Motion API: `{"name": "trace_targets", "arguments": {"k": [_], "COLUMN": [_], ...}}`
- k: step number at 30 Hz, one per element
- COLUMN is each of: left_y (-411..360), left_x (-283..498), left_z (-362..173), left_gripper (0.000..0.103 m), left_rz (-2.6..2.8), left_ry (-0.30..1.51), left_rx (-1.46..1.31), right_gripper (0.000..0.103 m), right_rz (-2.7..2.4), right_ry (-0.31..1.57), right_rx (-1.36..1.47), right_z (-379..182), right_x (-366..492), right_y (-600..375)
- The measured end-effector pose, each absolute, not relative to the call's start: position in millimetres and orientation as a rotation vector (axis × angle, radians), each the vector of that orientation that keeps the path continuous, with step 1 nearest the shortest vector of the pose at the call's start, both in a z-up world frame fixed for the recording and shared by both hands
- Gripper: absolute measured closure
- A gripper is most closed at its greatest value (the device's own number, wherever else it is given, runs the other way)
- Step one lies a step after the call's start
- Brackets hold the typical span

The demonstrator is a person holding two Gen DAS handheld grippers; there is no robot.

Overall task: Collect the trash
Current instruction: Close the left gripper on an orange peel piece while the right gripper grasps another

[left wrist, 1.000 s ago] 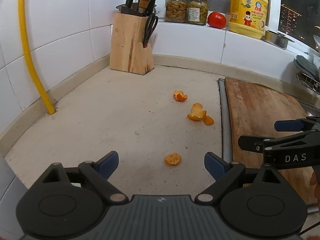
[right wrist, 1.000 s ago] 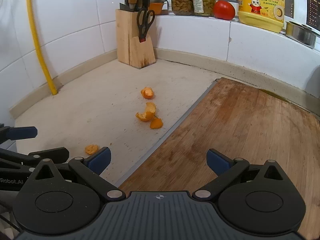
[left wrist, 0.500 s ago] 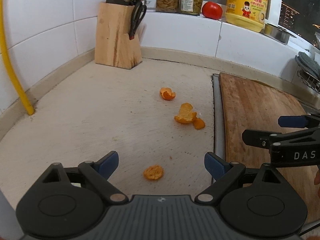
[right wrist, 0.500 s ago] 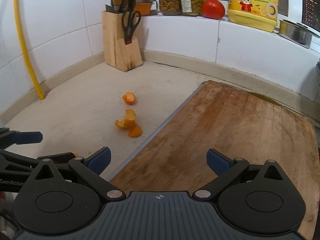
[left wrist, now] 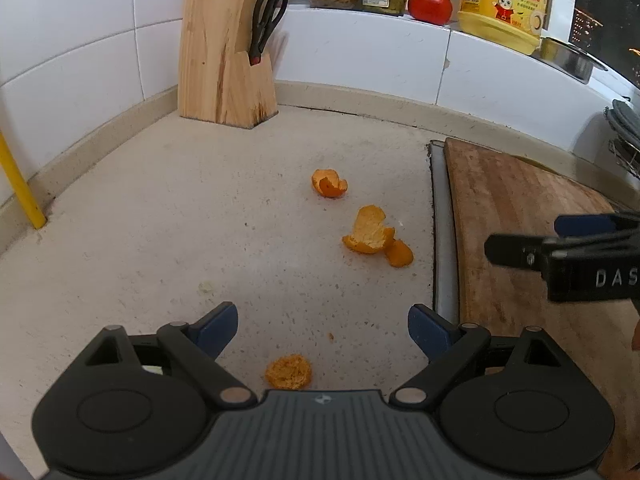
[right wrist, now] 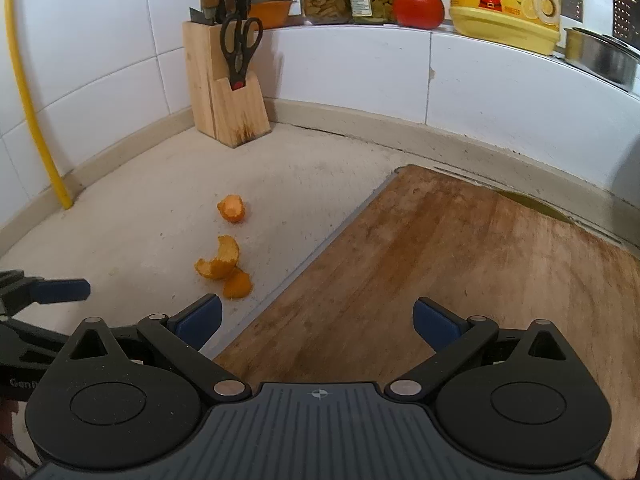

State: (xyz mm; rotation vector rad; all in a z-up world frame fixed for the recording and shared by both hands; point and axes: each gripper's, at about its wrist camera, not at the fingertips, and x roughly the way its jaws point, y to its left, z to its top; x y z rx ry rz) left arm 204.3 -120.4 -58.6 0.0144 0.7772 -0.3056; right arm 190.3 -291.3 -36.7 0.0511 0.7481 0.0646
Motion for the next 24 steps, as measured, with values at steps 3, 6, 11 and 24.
{"name": "trace_targets", "arguments": {"k": [3,6,11,24], "left_y": [-120,-119,-108,-103], "left_x": [205,207,205,188], "left_z": [-65,-68,-70,-71], "left_gripper": [0.021,0.038,0.041,0.077], "left_rz": [-0.306,-0.312,-0.297,-0.259], "left_ry": [0.789,0.796,0.808,0.768], "left_rx": [0.019,0.009,-0.021,0.018], "right_gripper": [0.001,0.001,0.001,0.001], "right_rz": [0.067,0.072,0.081,0.145], "right_ry": [0.729,0.722,0.719,0.69], "right_rx": [0.042,0.045,0.045,-0.021], "right_z": [-36,-37,-38,-41], "right_x": [192,193,192,206], "right_y": [-292,-293,-291,-274]}}
